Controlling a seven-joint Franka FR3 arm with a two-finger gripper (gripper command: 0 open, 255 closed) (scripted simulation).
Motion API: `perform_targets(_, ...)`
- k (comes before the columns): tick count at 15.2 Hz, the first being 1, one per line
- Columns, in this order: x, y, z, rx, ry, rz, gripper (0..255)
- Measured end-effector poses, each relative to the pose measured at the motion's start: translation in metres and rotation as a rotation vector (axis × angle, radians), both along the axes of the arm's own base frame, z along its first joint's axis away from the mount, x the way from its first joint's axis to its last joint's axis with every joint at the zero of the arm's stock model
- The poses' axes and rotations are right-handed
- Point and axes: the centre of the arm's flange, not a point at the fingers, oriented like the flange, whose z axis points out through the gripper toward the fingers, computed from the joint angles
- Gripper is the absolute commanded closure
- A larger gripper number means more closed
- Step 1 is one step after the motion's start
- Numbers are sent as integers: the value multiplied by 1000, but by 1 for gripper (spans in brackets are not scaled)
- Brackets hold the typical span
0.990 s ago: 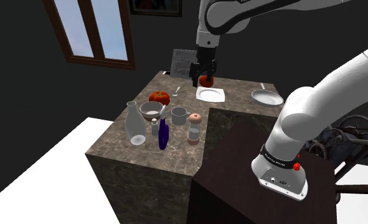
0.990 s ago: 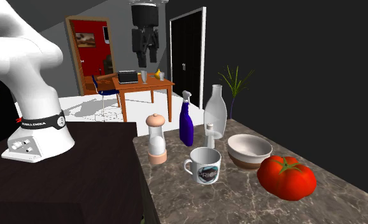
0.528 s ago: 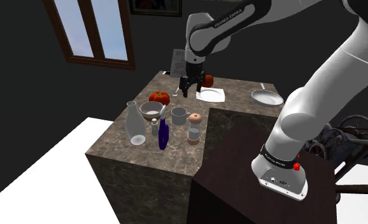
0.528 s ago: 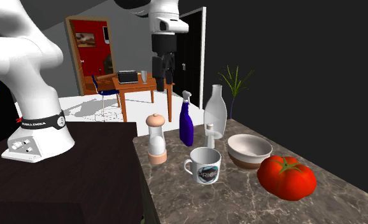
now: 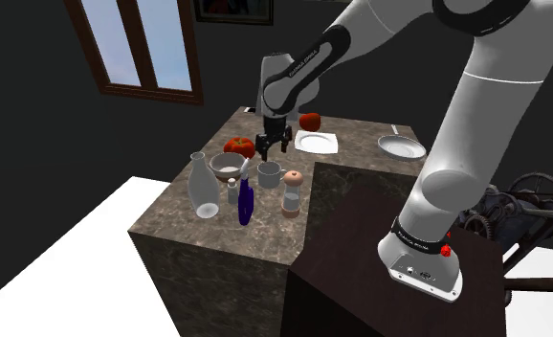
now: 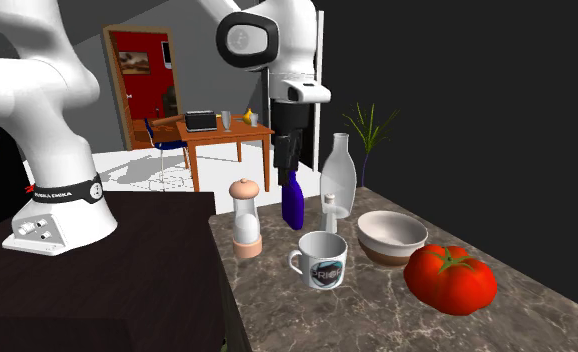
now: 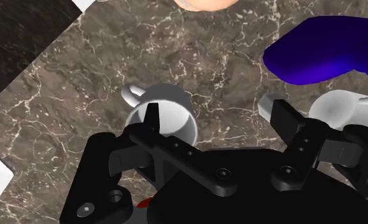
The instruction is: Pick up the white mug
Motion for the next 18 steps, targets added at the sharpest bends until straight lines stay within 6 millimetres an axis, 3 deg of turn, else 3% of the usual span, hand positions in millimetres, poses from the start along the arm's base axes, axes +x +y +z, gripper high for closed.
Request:
perform_targets(10, 81, -11, -106, -47, 4, -26, 0)
perform_targets(18, 86, -14, -152, -52, 6, -28, 0)
